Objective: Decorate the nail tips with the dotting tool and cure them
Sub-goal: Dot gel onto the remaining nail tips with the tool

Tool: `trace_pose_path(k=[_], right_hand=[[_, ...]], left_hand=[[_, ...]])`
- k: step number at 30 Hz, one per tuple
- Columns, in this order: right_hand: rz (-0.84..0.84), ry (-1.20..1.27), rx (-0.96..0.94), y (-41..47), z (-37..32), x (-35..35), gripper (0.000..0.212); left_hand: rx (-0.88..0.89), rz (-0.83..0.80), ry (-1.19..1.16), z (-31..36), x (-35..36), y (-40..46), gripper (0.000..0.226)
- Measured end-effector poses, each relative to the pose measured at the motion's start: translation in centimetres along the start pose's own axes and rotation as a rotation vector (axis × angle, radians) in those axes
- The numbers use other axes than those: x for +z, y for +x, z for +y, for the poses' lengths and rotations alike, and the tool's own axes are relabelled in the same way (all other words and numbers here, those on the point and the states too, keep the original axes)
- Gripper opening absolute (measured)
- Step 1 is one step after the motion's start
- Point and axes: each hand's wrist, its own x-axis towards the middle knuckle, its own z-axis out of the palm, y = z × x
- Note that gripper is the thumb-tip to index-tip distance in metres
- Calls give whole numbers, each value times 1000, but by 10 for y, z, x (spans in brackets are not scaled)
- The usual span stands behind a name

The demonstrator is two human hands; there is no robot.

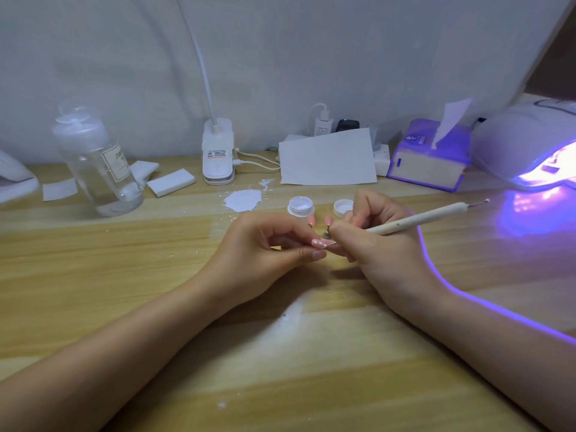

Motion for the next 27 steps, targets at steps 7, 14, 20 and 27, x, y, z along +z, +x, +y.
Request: trace_pose_path(k=[7, 14, 20, 27], right_hand=[[3, 22, 4, 0, 0, 0, 50], [2, 19, -9, 1, 1, 0, 50], [-1, 55, -3, -1, -1, 0, 49], [9, 53, 1, -1, -3, 1, 46]], left_hand=[[-8, -4, 4, -1, 0, 0, 12], [-10, -5, -1, -1, 0, 0, 13], [-8, -1, 11, 0, 1, -1, 12], [-19, -4, 8, 0, 0, 0, 12]])
